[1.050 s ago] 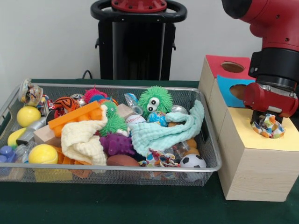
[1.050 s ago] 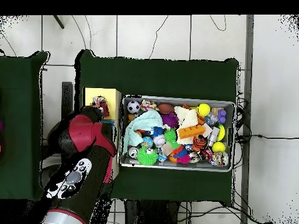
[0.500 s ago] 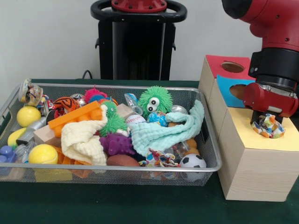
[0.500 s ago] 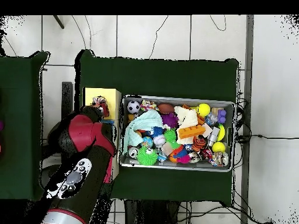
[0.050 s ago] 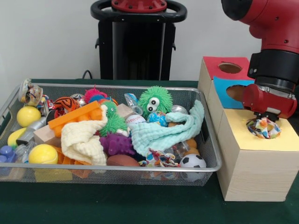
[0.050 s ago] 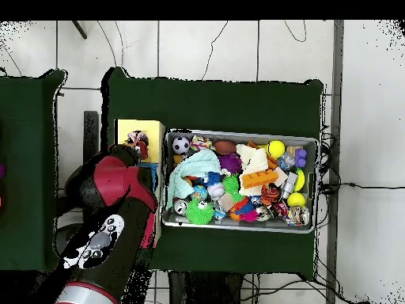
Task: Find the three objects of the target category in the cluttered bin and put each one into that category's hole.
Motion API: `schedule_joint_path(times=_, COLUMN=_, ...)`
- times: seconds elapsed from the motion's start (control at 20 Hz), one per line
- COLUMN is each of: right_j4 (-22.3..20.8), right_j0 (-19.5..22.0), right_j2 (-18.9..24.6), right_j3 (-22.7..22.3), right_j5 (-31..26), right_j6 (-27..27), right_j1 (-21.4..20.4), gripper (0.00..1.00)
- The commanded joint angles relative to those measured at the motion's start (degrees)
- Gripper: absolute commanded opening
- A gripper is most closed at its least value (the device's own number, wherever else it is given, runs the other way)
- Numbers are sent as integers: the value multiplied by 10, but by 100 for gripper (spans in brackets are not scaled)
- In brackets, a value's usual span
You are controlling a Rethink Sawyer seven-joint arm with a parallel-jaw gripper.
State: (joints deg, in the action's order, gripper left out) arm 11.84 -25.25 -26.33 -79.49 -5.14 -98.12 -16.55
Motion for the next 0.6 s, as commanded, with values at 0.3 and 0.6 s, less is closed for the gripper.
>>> schedule_joint_path(times=0.3, right_j4=-28, right_j0=6, right_j2=76, right_j3=-31, right_j5=-123, right_j6=-46, right_j1=66, gripper=0)
schedule_joint_path(times=0.6, right_j4=-27, right_j0=3, right_j2=70, right_j3=-25, right_j5=-148, right_j6=-43, right_j1=68, gripper=0)
